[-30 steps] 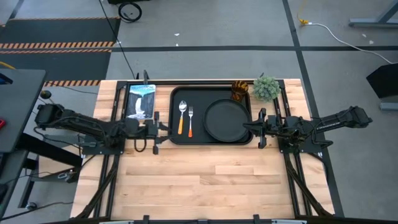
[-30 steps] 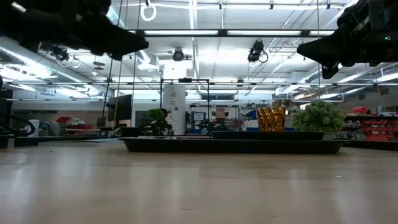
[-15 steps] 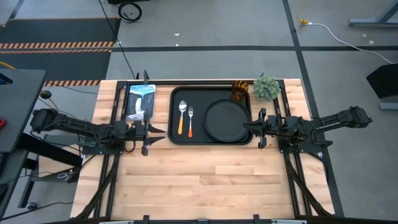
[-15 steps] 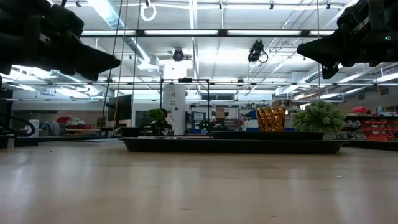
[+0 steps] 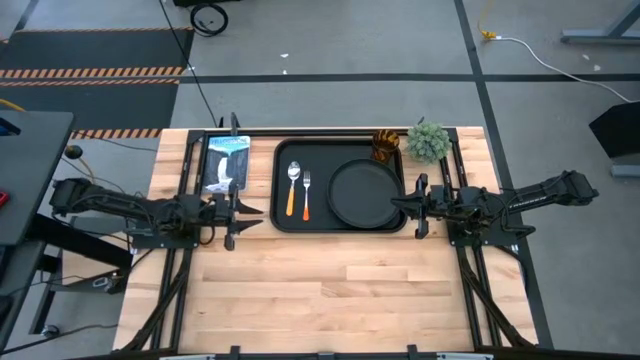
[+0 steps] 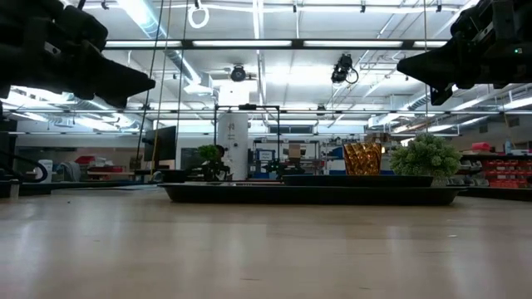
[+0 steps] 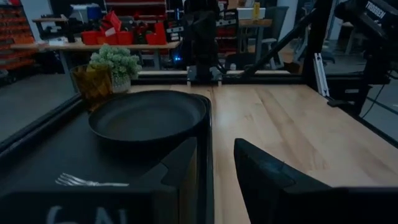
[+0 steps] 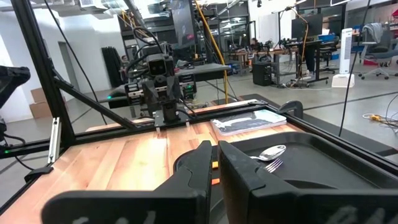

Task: Pick and place plate/cup/fork/spoon on tray
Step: Return to Home Position

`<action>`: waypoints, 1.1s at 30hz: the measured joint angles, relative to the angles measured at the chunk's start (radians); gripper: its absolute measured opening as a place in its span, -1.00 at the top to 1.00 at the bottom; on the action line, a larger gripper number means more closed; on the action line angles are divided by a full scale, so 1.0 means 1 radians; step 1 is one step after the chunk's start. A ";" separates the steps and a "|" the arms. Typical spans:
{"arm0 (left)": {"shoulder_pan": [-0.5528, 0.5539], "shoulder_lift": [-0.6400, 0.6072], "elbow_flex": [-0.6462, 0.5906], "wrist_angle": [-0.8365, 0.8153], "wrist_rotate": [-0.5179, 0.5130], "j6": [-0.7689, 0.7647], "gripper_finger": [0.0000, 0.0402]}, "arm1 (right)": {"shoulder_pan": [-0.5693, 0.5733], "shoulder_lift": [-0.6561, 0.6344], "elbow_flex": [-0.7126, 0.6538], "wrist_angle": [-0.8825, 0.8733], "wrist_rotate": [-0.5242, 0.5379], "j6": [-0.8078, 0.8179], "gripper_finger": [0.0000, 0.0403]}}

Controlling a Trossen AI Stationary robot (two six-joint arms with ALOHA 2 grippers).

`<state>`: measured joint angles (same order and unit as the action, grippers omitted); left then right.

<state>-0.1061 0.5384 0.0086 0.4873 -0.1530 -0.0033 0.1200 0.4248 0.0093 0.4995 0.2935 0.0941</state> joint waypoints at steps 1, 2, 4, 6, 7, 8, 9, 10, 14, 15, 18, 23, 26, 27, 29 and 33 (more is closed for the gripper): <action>-0.003 -0.016 0.000 -0.022 0.000 -0.010 0.42 | 0.000 0.000 0.000 0.000 0.000 0.000 0.83; -0.006 -0.035 0.000 -0.044 0.000 -0.012 0.42 | 0.000 0.000 0.000 0.000 0.000 0.000 0.83; -0.013 -0.087 0.000 -0.101 0.000 -0.012 0.42 | 0.000 0.000 0.000 0.000 0.000 0.000 0.83; -0.017 -0.147 0.000 -0.166 0.000 -0.012 0.42 | 0.000 0.000 0.000 0.000 0.000 0.000 0.83; -0.017 -0.178 0.000 -0.201 0.001 -0.012 0.42 | 0.000 0.000 0.000 0.000 0.000 0.000 0.83; -0.017 -0.209 0.000 -0.237 0.000 -0.012 0.42 | 0.000 0.000 0.000 0.000 0.000 0.000 0.83; -0.016 -0.242 0.000 -0.272 0.000 -0.012 0.42 | 0.000 0.000 0.000 0.000 0.000 0.000 0.83; -0.016 -0.273 0.000 -0.309 0.000 -0.012 0.42 | 0.000 0.000 0.000 0.000 0.000 0.000 0.83; -0.016 -0.393 0.000 -0.432 0.003 -0.012 0.42 | 0.000 0.000 0.000 0.000 0.000 0.000 0.83; -0.015 -0.417 0.000 -0.438 0.005 -0.011 0.42 | 0.000 0.000 0.000 0.000 0.000 0.000 0.83; -0.015 -0.469 0.000 -0.445 0.023 0.033 0.42 | 0.000 0.000 0.000 0.000 0.000 0.000 0.83; -0.015 -0.501 0.000 -0.452 0.027 0.079 0.42 | 0.000 0.000 0.000 0.000 0.000 0.000 0.83; -0.015 -0.511 0.000 -0.454 0.027 0.074 0.42 | 0.000 0.000 0.000 0.000 0.000 0.000 0.83; -0.015 -0.516 0.000 -0.455 0.028 0.069 0.42 | 0.000 0.000 0.000 0.000 0.000 0.000 0.83; -0.015 -0.526 0.000 -0.455 0.028 0.067 0.42 | 0.000 0.000 0.000 0.000 0.000 0.000 0.83; -0.015 -0.536 0.000 -0.456 0.028 0.055 0.42 | 0.000 0.000 0.000 0.000 0.000 0.000 0.83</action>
<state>-0.1208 0.0020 0.0082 0.0315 -0.1251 0.0514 0.1199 0.4248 0.0092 0.4999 0.2937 0.0940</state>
